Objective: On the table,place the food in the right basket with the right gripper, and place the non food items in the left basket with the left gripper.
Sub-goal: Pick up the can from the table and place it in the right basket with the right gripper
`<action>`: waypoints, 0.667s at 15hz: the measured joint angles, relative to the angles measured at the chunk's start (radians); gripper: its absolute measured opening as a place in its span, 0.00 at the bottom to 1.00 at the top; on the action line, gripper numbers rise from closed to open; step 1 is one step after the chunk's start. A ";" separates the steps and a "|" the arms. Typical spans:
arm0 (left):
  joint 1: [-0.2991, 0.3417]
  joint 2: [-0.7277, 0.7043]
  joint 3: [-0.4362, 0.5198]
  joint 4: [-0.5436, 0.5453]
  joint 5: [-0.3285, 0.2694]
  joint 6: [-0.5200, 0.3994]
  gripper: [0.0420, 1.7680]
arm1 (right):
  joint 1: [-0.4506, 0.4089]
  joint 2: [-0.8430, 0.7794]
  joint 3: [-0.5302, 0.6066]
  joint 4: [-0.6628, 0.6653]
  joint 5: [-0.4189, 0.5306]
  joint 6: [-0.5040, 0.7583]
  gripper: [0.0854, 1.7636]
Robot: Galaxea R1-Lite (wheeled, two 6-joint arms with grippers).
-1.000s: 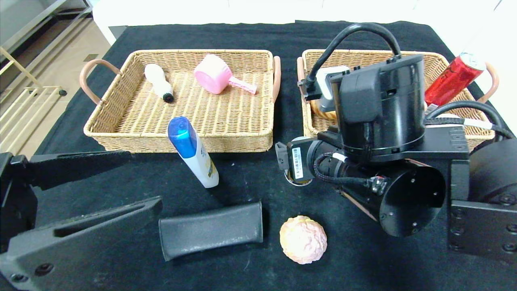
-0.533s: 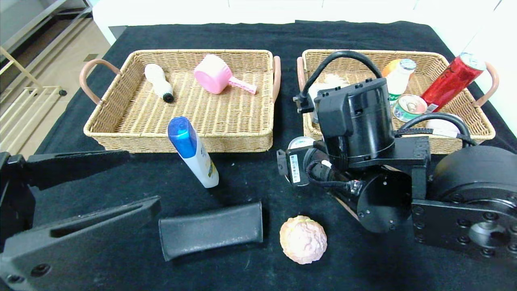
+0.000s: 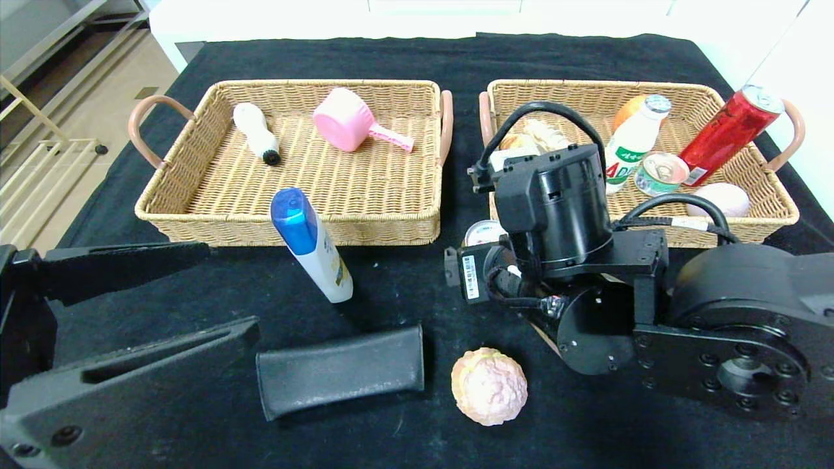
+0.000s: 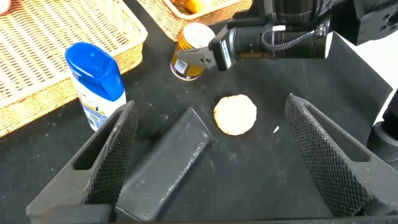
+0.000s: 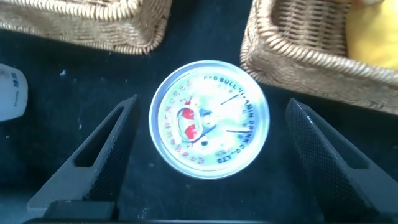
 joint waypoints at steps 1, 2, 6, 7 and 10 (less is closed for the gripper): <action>0.000 0.000 0.000 0.000 0.000 0.001 0.97 | 0.000 0.003 0.000 0.000 0.000 0.008 0.96; 0.000 0.000 0.000 0.000 0.000 0.001 0.97 | 0.000 0.007 0.001 0.000 0.000 0.014 0.96; 0.000 -0.001 0.001 0.000 0.000 0.001 0.97 | 0.000 0.024 -0.005 -0.021 0.002 0.014 0.96; 0.000 -0.003 0.000 -0.001 0.001 0.001 0.97 | 0.000 0.030 -0.006 -0.043 0.003 0.012 0.96; 0.002 -0.005 -0.001 -0.002 0.001 0.001 0.97 | -0.007 0.043 -0.003 -0.062 0.004 0.009 0.96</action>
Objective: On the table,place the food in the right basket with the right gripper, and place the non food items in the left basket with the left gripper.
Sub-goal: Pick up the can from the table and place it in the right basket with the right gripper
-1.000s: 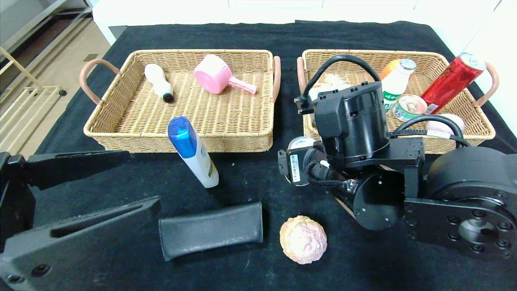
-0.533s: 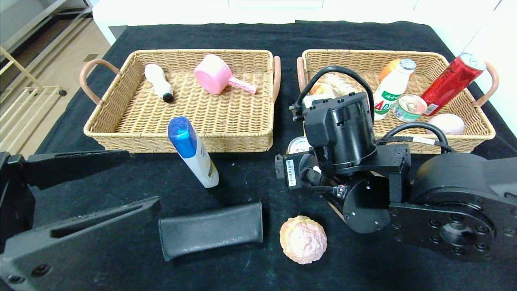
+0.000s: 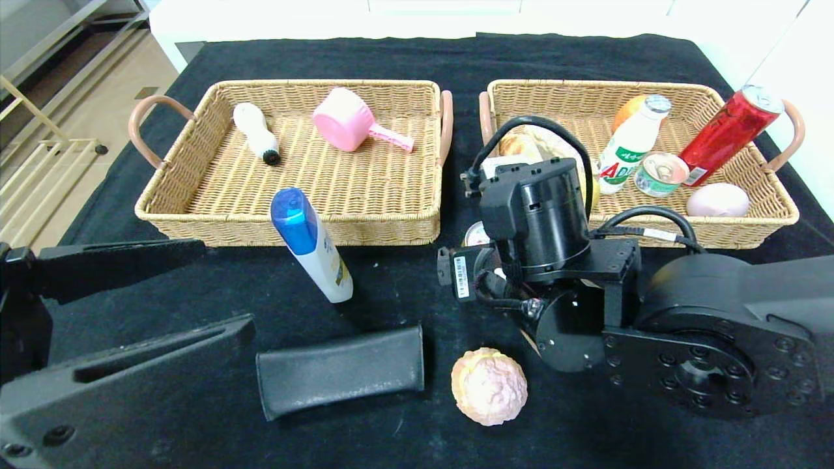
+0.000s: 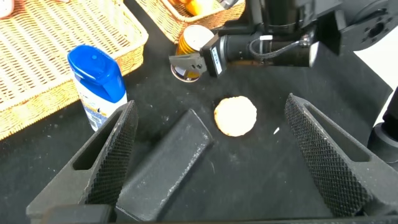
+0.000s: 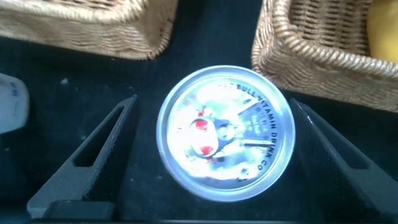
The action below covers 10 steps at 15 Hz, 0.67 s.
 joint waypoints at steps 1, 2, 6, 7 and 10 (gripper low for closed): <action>0.000 0.000 0.000 0.000 0.000 0.000 0.97 | -0.004 0.003 0.001 -0.002 0.000 0.000 0.96; 0.000 0.000 0.000 0.000 0.000 0.000 0.97 | -0.007 0.004 0.002 -0.001 0.000 0.000 0.96; 0.000 0.000 0.001 0.001 0.000 0.000 0.97 | -0.011 0.005 0.003 -0.002 0.001 -0.001 0.66; 0.000 0.000 0.001 0.000 0.000 0.000 0.97 | -0.011 0.005 0.004 -0.002 0.001 0.000 0.65; 0.000 0.000 0.001 0.001 -0.001 0.000 0.97 | -0.010 0.006 0.005 -0.002 0.001 0.000 0.65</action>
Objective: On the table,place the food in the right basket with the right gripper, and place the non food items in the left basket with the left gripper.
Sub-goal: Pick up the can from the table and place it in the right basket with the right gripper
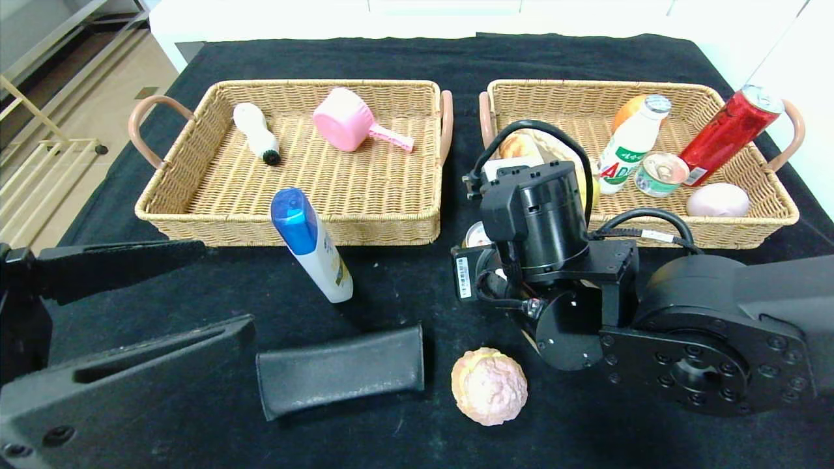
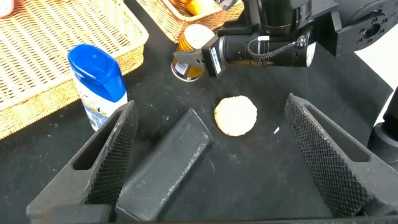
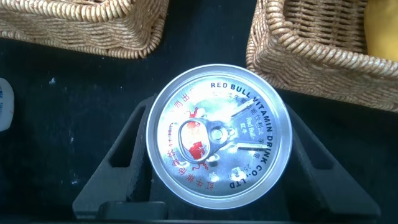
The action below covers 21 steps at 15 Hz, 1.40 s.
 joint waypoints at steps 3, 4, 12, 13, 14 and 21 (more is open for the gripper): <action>0.000 0.000 0.000 0.000 0.000 0.000 0.97 | 0.002 0.000 0.001 0.000 0.000 0.000 0.65; -0.001 0.000 0.000 0.000 0.000 0.000 0.97 | 0.003 0.000 0.001 0.001 0.000 -0.001 0.65; -0.001 0.001 0.001 0.001 0.000 0.000 0.97 | 0.024 -0.046 -0.001 0.010 -0.006 -0.052 0.65; -0.001 0.002 0.002 0.000 0.000 0.000 0.97 | 0.030 -0.062 0.000 0.011 -0.008 -0.056 0.65; -0.001 0.002 0.002 0.001 0.000 0.001 0.97 | 0.036 -0.078 0.001 0.014 -0.007 -0.057 0.65; -0.002 0.005 0.003 0.003 0.000 0.000 0.97 | -0.017 -0.218 0.035 0.099 -0.007 -0.100 0.65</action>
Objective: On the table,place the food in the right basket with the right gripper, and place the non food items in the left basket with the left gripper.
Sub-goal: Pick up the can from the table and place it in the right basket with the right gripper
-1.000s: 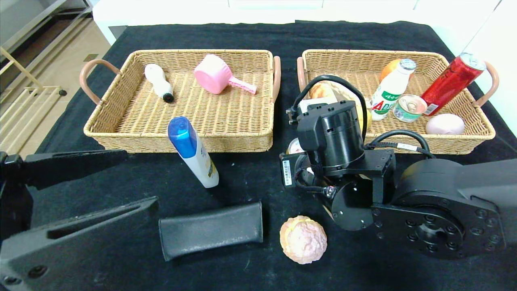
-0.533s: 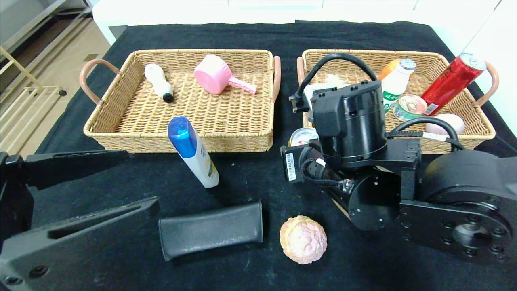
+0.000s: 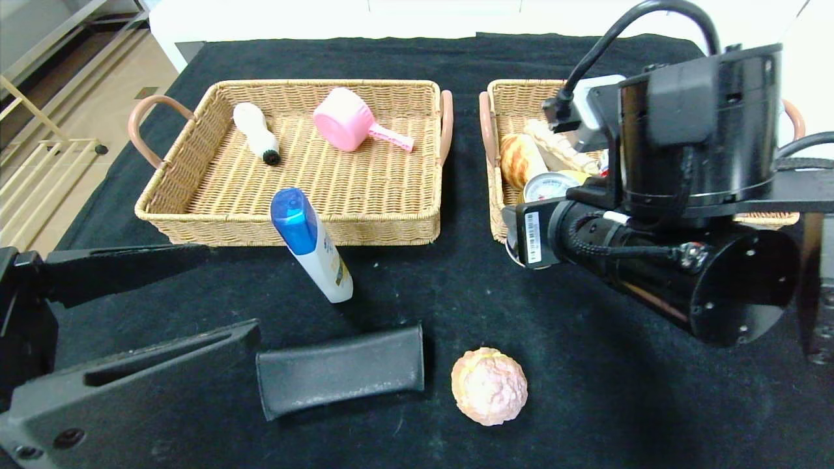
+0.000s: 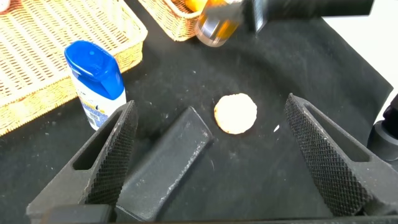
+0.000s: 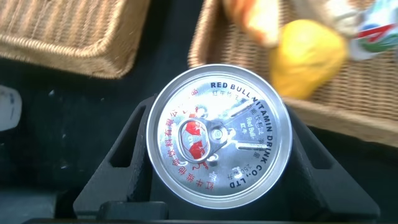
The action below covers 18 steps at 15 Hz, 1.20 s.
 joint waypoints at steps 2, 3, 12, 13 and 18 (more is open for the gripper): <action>-0.001 0.001 0.001 0.002 0.000 0.000 0.97 | -0.029 -0.042 0.001 0.011 0.001 -0.006 0.65; -0.001 0.001 0.001 0.002 0.000 0.000 0.97 | -0.046 -0.061 0.001 0.024 0.001 -0.011 0.65; -0.001 -0.001 0.002 0.000 0.000 0.001 0.97 | -0.249 -0.145 -0.014 0.059 0.042 -0.046 0.65; -0.001 -0.001 0.002 0.000 0.000 0.001 0.97 | -0.285 -0.146 -0.015 0.056 0.066 -0.053 0.65; -0.001 -0.003 0.002 0.000 0.000 0.001 0.97 | -0.419 -0.143 -0.022 0.050 0.135 -0.059 0.65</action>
